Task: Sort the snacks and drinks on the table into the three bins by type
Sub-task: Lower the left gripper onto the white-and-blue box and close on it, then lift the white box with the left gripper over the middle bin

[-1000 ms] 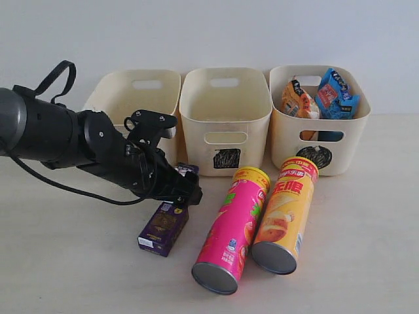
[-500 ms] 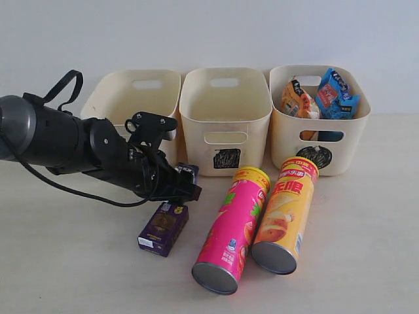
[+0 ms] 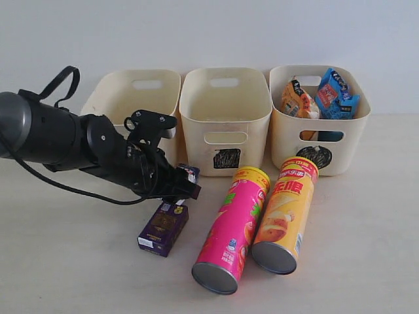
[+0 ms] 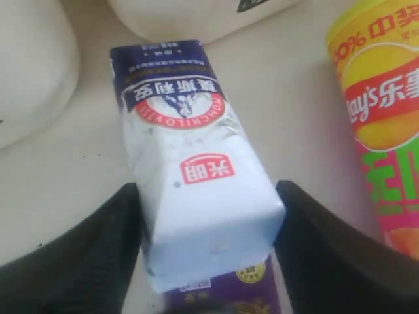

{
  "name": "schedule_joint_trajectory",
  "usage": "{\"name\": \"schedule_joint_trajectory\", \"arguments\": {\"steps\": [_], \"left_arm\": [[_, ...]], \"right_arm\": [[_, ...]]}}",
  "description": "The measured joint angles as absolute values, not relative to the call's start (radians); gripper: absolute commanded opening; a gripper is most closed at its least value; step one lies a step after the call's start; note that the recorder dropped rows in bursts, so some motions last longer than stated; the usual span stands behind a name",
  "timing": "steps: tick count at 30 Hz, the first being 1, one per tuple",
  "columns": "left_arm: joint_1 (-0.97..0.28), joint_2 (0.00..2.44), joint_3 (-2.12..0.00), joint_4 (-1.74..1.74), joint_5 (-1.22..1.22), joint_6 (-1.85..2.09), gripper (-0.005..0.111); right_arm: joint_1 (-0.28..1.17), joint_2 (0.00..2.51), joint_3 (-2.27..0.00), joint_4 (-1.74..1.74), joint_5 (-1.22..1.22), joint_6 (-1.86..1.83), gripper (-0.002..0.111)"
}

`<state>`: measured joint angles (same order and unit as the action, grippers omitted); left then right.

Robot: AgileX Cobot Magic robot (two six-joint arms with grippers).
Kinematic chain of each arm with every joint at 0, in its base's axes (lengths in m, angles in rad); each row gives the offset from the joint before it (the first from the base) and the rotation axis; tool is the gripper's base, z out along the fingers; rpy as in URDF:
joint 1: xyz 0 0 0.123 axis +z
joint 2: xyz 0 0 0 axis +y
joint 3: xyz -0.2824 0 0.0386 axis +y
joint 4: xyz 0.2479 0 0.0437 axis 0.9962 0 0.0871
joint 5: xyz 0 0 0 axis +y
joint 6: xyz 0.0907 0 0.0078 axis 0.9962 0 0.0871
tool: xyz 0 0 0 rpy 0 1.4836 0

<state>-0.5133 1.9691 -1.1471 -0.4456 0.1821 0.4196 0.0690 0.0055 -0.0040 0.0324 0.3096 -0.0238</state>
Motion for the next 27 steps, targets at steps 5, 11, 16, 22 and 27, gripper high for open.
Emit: {"name": "schedule_joint_trajectory", "arguments": {"steps": [5, 11, 16, 22, 27], "left_arm": [[-0.513, 1.882, -1.147, -0.435, 0.256, 0.42, 0.004], [-0.513, 1.765, -1.112, -0.407, 0.288, 0.42, 0.004], [-0.513, 1.681, -1.067, -0.391, 0.301, 0.42, 0.004], [-0.513, 1.564, -1.031, -0.382, 0.347, 0.42, 0.004], [-0.513, 1.475, -1.029, -0.382, 0.357, 0.431, 0.004]], "right_arm": [[0.069, 0.005, -0.004, 0.032, 0.292, -0.024, 0.0], [0.069, 0.005, -0.004, 0.032, 0.285, -0.024, 0.0], [0.069, 0.005, -0.004, 0.032, 0.285, -0.024, 0.0], [0.069, 0.005, -0.004, 0.034, 0.285, -0.024, 0.0], [0.069, 0.005, -0.004, 0.034, 0.285, -0.024, 0.0]]}}
